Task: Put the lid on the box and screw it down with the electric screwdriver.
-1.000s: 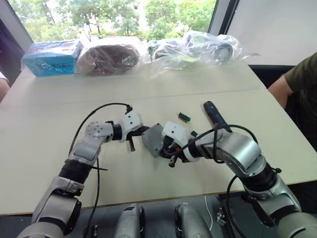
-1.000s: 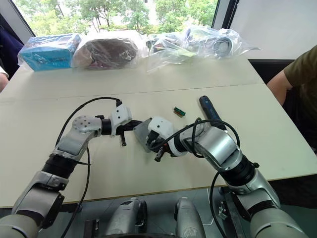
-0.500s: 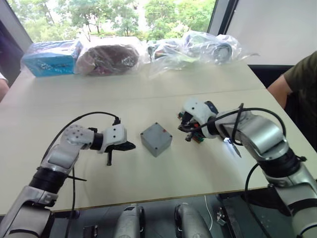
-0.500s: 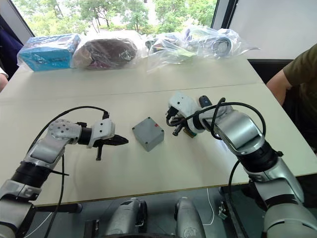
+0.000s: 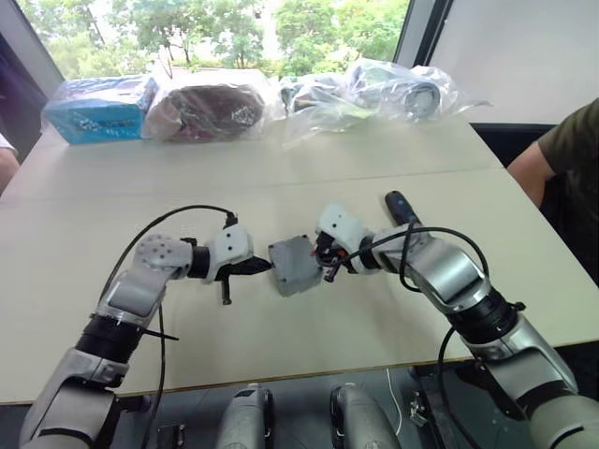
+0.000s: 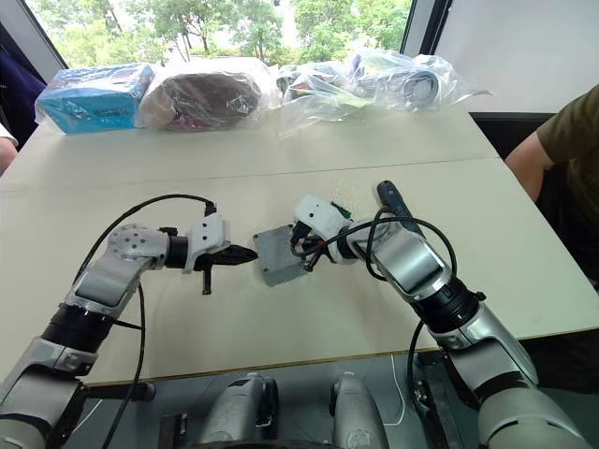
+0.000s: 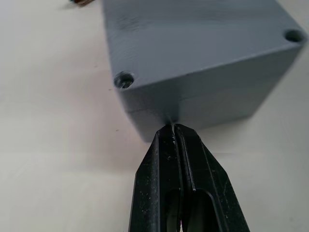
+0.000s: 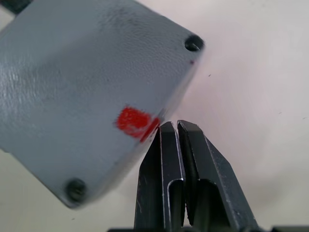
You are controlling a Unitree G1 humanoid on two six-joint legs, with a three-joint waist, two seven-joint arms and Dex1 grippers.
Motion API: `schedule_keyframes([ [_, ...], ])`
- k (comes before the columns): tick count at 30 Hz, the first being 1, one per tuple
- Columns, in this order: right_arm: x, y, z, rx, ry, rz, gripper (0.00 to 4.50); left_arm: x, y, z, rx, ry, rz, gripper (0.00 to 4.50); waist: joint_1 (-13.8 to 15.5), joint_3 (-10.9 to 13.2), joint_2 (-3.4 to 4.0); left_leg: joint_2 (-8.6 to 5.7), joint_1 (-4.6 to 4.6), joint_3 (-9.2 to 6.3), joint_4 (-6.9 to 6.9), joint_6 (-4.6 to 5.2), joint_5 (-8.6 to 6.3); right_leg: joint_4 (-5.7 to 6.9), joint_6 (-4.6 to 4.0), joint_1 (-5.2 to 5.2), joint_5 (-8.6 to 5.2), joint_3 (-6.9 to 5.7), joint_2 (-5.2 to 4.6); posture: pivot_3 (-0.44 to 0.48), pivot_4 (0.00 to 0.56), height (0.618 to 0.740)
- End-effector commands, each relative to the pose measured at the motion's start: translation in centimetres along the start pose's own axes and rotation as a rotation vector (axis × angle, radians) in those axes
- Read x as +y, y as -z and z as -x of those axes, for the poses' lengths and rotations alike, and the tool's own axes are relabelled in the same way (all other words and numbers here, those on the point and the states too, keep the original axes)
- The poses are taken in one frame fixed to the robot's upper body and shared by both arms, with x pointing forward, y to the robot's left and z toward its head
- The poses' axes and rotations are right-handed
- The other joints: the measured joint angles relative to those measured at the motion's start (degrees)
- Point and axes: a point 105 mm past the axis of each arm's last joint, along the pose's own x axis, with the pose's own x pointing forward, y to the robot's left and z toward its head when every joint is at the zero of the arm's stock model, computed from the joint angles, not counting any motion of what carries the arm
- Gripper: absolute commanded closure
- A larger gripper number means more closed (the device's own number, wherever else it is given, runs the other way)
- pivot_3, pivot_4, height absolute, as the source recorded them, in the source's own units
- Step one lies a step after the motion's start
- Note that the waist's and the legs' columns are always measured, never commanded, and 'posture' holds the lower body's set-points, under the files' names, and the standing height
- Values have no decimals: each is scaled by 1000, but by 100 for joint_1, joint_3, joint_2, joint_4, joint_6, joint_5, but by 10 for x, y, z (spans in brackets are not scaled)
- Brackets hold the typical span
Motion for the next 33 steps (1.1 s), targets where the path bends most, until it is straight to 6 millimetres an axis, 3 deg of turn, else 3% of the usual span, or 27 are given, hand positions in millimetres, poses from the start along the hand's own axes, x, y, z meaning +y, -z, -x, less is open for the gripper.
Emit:
schedule_keyframes([
  [1, 14, -18, 4, -68, -47, 11, 4415, 9, -14, 4, -32, -23, -42, 4500, 0, 0, 0, 0, 0, 0, 0, 0, 0, 0, 0, 0, 0, 0, 0, 0, 150, 740],
  [8, 19, -17, 7, -60, -55, -13, 4415, 6, -10, 9, -17, -8, -41, 4500, -2, 0, 0, 0, 0, 0, 0, 0, 0, 0, 0, 0, 0, 0, 0, 0, 150, 740],
  [11, 0, -20, 21, -99, 52, -3, 4415, 4, -13, 19, -20, 2, -38, 4500, -3, 0, 0, 0, 0, 0, 0, 0, 0, 0, 0, 0, 0, 0, 0, 0, 150, 740],
  [15, -28, -38, 49, -323, 199, -19, 4415, 9, -37, 35, -117, -24, 19, 4500, 16, 0, -2, 1, 0, -1, 0, 0, 0, -1, 0, 0, 0, 1, -1, 0, 150, 740],
  [18, -49, -27, 58, -341, 292, -50, 4415, 13, -58, 45, -175, -38, 24, 4500, 11, 0, -2, 0, 0, -3, 2, 0, 0, -1, 1, 4, 0, 0, -3, 0, 150, 740],
  [21, -56, -22, 57, -357, 291, -61, 3643, 16, -75, 50, -209, -49, 9, 4500, 1, 0, -2, 0, 2, -2, 8, 0, 0, -1, 1, 8, 0, 0, -2, 0, 150, 740],
  [29, -82, -13, 37, -367, 314, -153, 356, 26, -105, 47, -277, -86, -16, 4500, -9, 0, -2, 0, 5, 1, 8, 0, 0, 0, 1, 9, 0, 2, 2, 0, 150, 740],
  [33, -92, -11, 21, -365, 301, -216, 356, 26, -109, 46, -278, -92, -36, 4500, -21, 0, -2, 0, 6, 0, 8, 0, 0, 0, 1, 9, 0, 2, 2, 0, 150, 740],
])
